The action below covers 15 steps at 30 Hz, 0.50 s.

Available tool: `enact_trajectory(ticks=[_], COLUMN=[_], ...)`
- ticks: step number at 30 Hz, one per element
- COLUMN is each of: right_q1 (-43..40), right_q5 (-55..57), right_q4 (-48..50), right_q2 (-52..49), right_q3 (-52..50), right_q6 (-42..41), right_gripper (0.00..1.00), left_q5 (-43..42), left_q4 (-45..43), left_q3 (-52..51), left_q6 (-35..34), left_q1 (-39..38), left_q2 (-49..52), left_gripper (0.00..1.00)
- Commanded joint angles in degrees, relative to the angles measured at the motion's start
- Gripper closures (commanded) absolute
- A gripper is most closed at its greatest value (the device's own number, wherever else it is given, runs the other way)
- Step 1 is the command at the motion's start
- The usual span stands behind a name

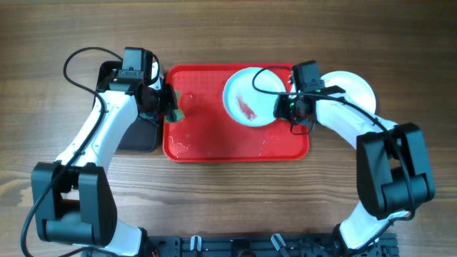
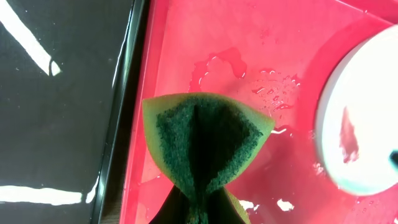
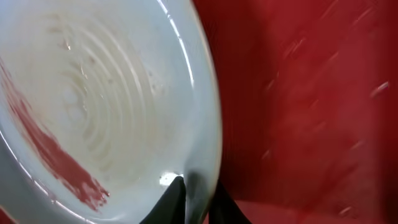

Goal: Clean dirty plates on tray and stack at the side
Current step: 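Grasp the rim of the last sauced plate on the red tray with right gripper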

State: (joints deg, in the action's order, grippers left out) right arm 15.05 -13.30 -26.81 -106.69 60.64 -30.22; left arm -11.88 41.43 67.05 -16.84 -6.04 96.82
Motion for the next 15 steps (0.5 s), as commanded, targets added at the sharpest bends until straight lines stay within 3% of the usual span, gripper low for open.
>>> enact_trajectory(ticks=[1, 7, 13, 15], right_q1=[3.8, 5.3, 4.4, 4.3], right_q5=[-3.3, -3.1, 1.8, 6.8], right_q4=[-3.8, -6.2, -1.4, 1.7], right_q2=[-0.9, -0.7, -0.7, -1.0], right_q3=[-0.1, 3.4, 6.5, 6.5], right_q6=[4.7, 7.9, 23.4, 27.6], right_gripper=[0.84, 0.71, 0.47, 0.44], left_q5=[-0.3, -0.3, -0.3, -0.3], left_q4=[0.0, 0.0, 0.0, 0.0], left_q3=[1.1, 1.1, 1.1, 1.1], left_q6=[-0.5, -0.5, -0.5, -0.5], left_q1=[-0.2, -0.2, -0.2, -0.2], left_q2=[-0.8, -0.8, -0.8, -0.8], left_gripper=[0.96, 0.96, 0.96, 0.96])
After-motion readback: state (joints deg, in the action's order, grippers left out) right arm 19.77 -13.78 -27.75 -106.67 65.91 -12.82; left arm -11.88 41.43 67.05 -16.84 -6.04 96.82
